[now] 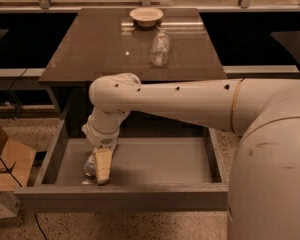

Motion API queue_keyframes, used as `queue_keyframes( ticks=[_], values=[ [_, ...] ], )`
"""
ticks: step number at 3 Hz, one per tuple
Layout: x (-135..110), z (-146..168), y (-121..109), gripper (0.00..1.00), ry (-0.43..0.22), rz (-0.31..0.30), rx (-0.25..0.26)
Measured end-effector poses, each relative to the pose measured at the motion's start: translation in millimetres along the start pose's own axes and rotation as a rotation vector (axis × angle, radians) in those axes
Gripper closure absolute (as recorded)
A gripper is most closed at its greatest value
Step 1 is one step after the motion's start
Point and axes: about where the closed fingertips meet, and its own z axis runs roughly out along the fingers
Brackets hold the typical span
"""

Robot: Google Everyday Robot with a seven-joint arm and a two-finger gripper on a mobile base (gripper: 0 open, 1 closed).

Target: Pick blue plastic bottle from top drawer and place on counter

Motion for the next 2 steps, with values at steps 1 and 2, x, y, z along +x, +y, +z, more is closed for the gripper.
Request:
queue_keyframes(
  ticks=[1,2],
  values=[
    [-1.3,5.4,-3.1,0.00,-0.006,-0.005,-0.005],
    [-1.3,5.4,-3.1,0.00,-0.006,-0.005,-0.005]
  ],
)
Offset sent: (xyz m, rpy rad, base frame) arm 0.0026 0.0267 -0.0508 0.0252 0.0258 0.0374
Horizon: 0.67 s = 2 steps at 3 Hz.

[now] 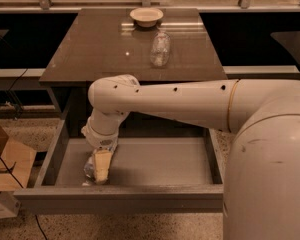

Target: Pick blue plastic bottle from top drawer and place on counter

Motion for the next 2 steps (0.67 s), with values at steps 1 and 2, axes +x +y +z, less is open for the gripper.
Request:
queue_keyframes(
  ticks=[1,2],
  values=[
    [0.2,4.0,0.9,0.00,0.015,0.009,-0.022],
    [-2.0,-10.9,-13.6,0.00,0.078,0.016,0.017]
  ],
)
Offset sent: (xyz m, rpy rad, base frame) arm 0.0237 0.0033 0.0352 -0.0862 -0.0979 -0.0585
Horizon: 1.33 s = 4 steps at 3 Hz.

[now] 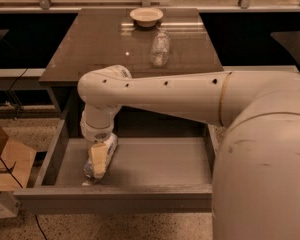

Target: Pick blue plastic bottle from top drawer and place on counter

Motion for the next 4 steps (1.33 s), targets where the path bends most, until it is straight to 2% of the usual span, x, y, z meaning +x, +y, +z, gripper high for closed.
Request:
queue_keyframes(
  ticks=[1,3,4],
  values=[
    [11.5,10.8,-3.8,0.00,0.062,0.012,-0.038],
    [60.2,62.7,0.2,0.00,0.108,0.051,-0.108],
    [58.6,57.5,-0.3,0.19,0.108,0.051,-0.109]
  ],
)
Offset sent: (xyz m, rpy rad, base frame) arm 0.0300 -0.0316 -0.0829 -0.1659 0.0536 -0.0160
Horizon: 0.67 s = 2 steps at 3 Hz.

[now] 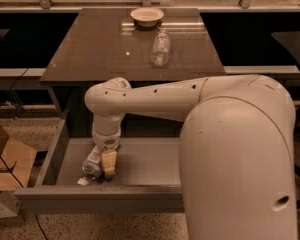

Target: Pick blue plastic bottle from top drawer and place on counter

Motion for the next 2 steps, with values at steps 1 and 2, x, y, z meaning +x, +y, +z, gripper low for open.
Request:
queue_keyframes(
  ticks=[1,2],
  values=[
    [-6.6,-8.0,3.2,0.41,0.009,-0.007,0.030],
    [-12.8,-20.3,12.6,0.65,0.011,-0.001,0.059]
  ],
)
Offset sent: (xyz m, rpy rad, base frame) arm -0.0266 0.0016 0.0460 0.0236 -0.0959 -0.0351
